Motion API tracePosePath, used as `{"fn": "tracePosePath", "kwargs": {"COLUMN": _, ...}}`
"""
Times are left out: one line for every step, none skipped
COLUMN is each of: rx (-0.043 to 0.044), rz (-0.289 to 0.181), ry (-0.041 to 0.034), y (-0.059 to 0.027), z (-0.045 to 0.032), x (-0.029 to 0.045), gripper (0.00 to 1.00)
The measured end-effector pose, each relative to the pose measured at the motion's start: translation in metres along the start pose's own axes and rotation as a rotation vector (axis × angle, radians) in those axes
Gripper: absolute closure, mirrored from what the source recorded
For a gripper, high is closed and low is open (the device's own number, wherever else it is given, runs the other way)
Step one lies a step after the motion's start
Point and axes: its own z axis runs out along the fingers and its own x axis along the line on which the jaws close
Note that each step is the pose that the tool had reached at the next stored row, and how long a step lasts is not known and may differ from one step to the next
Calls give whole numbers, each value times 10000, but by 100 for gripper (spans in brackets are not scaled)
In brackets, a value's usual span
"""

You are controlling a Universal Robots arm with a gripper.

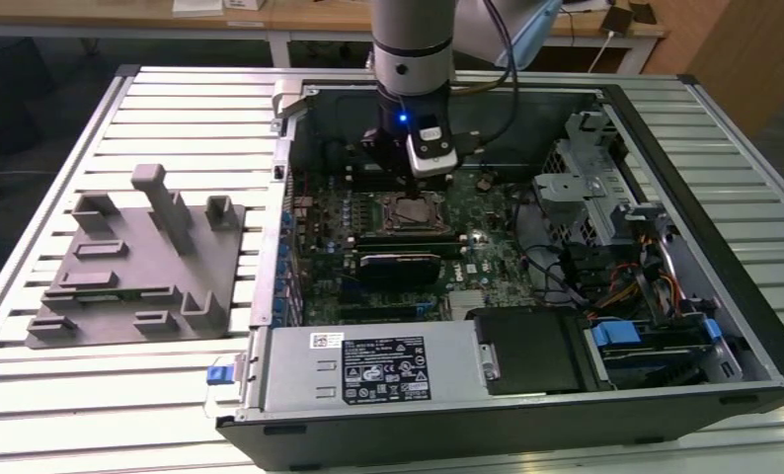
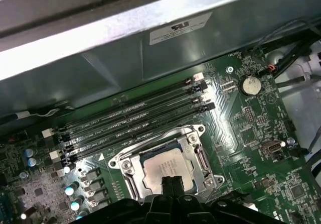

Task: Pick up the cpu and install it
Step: 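Install the first cpu locking lever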

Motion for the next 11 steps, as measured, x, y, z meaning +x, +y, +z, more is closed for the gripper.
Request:
{"fn": "tracePosePath", "kwargs": {"rx": 16, "rz": -48, "ry": 39, "y": 4, "z": 2, "x": -10, "gripper": 89}}
{"fn": "tracePosePath", "kwargs": {"rx": 32, "rz": -95, "ry": 74, "y": 8, "z": 4, "x": -20, "gripper": 89}}
{"fn": "tracePosePath", "kwargs": {"rx": 46, "rz": -140, "ry": 106, "y": 12, "z": 6, "x": -29, "gripper": 89}}
{"fn": "tracePosePath", "kwargs": {"rx": 60, "rz": -186, "ry": 138, "y": 15, "z": 7, "x": -39, "gripper": 89}}
{"fn": "tracePosePath", "kwargs": {"rx": 73, "rz": -232, "ry": 168, "y": 19, "z": 9, "x": -49, "gripper": 89}}
{"fn": "tracePosePath", "kwargs": {"rx": 86, "rz": -279, "ry": 199, "y": 23, "z": 10, "x": -59, "gripper": 89}}
{"fn": "tracePosePath", "kwargs": {"rx": 99, "rz": -325, "ry": 229, "y": 27, "z": 12, "x": -69, "gripper": 89}}
{"fn": "tracePosePath", "kwargs": {"rx": 115, "rz": -371, "ry": 259, "y": 31, "z": 13, "x": -78, "gripper": 89}}
{"fn": "tracePosePath", "kwargs": {"rx": 128, "rz": -417, "ry": 289, "y": 34, "z": 15, "x": -87, "gripper": 89}}
{"fn": "tracePosePath", "kwargs": {"rx": 145, "rz": -464, "ry": 320, "y": 36, "z": 16, "x": -94, "gripper": 89}}
{"fn": "tracePosePath", "kwargs": {"rx": 160, "rz": -505, "ry": 340, "y": 37, "z": 16, "x": -98, "gripper": 89}}
